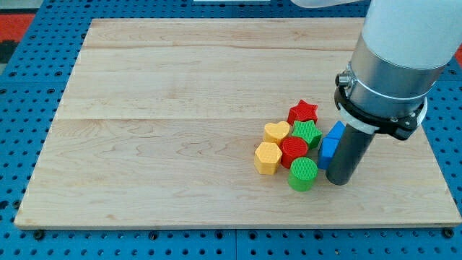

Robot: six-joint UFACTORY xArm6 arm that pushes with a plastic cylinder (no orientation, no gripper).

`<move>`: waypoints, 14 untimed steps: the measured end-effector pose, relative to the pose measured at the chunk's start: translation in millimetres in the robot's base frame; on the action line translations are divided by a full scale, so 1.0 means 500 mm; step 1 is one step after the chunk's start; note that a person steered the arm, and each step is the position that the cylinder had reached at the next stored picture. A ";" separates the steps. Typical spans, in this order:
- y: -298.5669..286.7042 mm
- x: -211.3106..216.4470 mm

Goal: Point at blue cube

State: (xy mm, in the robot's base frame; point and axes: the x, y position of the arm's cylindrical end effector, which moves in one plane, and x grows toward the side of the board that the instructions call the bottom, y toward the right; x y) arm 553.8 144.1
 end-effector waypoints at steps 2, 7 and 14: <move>0.054 0.003; 0.124 -0.044; 0.148 0.002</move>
State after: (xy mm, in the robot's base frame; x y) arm 555.0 217.9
